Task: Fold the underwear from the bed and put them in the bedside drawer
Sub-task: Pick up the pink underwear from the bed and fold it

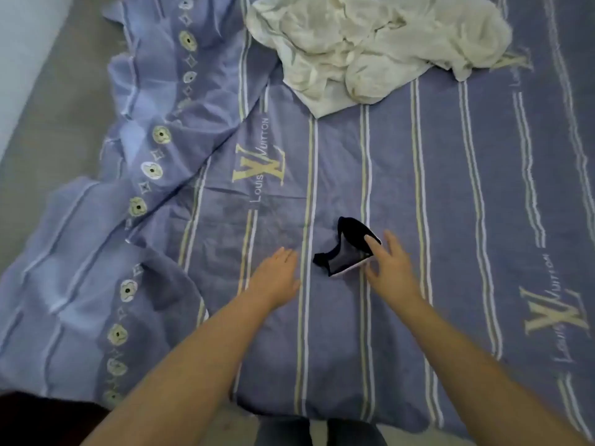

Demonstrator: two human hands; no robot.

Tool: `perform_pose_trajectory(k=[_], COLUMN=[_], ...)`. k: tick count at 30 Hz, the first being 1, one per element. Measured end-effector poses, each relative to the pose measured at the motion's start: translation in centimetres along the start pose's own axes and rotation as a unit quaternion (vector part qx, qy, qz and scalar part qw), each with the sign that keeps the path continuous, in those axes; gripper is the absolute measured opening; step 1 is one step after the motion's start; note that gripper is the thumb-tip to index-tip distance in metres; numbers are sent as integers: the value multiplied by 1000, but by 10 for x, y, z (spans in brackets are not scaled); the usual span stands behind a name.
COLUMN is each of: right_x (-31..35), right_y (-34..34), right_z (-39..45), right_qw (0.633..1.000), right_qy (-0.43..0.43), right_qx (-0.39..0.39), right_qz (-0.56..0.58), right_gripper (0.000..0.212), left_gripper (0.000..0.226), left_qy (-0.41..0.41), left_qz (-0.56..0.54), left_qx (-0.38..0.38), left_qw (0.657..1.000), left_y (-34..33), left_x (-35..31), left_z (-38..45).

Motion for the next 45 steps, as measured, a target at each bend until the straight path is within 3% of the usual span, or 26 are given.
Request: perform_pose_trajectory(k=[3,6,9,12,15,18,20,22,24,25,27,28,29,31,34,38,40,42,44,45], right_x=[-11,-18,-21,-20,-25,-38,-50,-64,-75,-75,-65,-55,-44,-21,29,89,112,134,165,182], right_y=[-2,-4,-3,-3,0,9,12,9,10,12,18,26,36,60,113,190,238,288,327,342], right_z=[18,26,27,23,24,26,29,29,25,22,14,10,6,0,-4,-5,-7,-13,-25,-31], right_qw=[997,994,991,989,991,990,990,984,943,897,812,802,809,845,888,958,964,940,917,914], right_qy=[-16,12,35,59,55,35,-22,-105,-216,-265,-299,-289,-276,-239,-142,-7,25,55,134,175], right_qx=[-75,-101,-114,-110,-101,-117,-115,-92,-66,-50,-13,3,12,8,24,46,-18,-98,-106,-100], right_qz=[28,35,60,73,61,65,78,110,243,350,502,523,519,478,437,283,265,322,359,353], right_gripper=[40,21,11,12,8,8,23,42,36,26,15,17,19,20,19,10,12,42,63,62], left_gripper=[49,50,43,16,41,42,28,12,16,23,32,32,29,18,1,15,20,15,9,9], left_qy=[71,122,136,97,61,112,138,134,151,178,232,229,201,112,28,-64,-129,-185,-233,-253], left_qz=[-195,-267,-243,-145,-55,-119,-156,-179,-229,-276,-385,-421,-434,-410,-381,-273,-226,-182,-129,-112], left_qx=[1,-11,-60,-41,-58,-153,-202,-177,-99,-54,57,96,116,85,-46,-168,-194,-196,-200,-204], left_qw=[978,956,958,984,995,975,957,959,956,943,892,872,870,901,923,945,946,945,943,939], left_y=[-19,-38,-42,-47,-39,-14,-2,-5,-19,-24,-31,-27,-16,19,95,201,249,286,315,329], left_x=[4,4,-1,-19,-30,-9,6,8,-2,-9,-33,-48,-65,-94,-129,-181,-211,-237,-258,-266], left_z=[34,62,84,96,97,96,90,80,65,55,34,24,16,8,-7,-42,-69,-96,-125,-138])
Point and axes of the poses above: each hand's wrist, its own z-axis towards the middle knuckle, its own y-axis out of the back of the hand, x = y × z, the point moved 8 cm from there along z, towards the middle knuckle, and after that the axes turned 8 degrees about -x, right-handed, at the moved point
